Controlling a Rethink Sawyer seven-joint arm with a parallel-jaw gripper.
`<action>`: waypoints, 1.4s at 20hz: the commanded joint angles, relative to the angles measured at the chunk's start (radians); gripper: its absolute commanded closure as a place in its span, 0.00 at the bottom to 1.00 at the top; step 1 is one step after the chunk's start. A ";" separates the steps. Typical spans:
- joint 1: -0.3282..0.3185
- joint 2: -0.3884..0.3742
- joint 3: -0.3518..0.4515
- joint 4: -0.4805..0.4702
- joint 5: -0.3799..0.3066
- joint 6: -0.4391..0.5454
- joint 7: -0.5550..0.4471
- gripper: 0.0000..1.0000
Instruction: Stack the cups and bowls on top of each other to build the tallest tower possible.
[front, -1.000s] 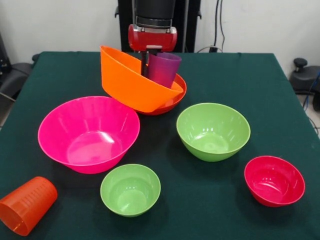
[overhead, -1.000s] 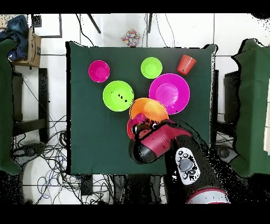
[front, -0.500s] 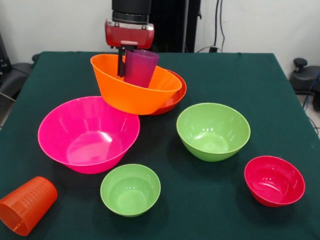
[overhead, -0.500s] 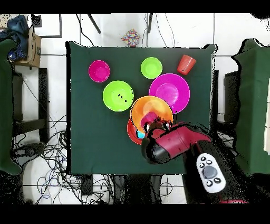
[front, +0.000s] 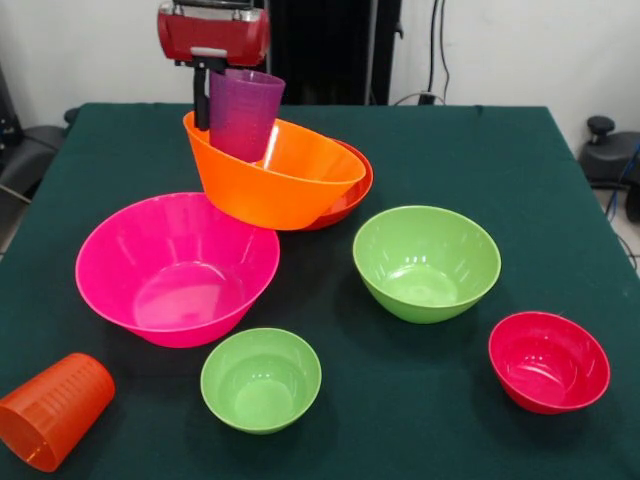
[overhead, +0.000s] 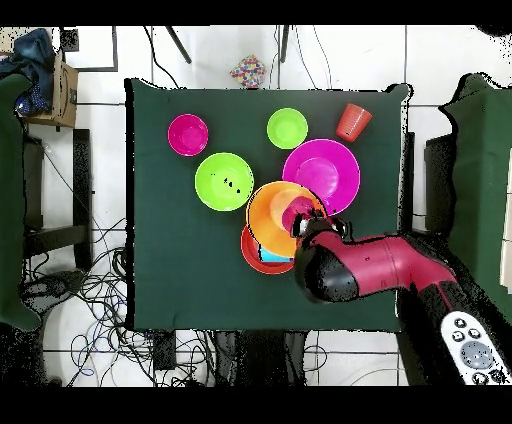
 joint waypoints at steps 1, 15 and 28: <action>-0.001 -0.013 0.164 0.045 0.027 0.160 -0.281 1.00; 0.054 0.080 0.086 -0.069 -0.137 0.172 -0.185 1.00; 0.215 0.213 -0.106 -0.210 -0.392 0.077 0.017 1.00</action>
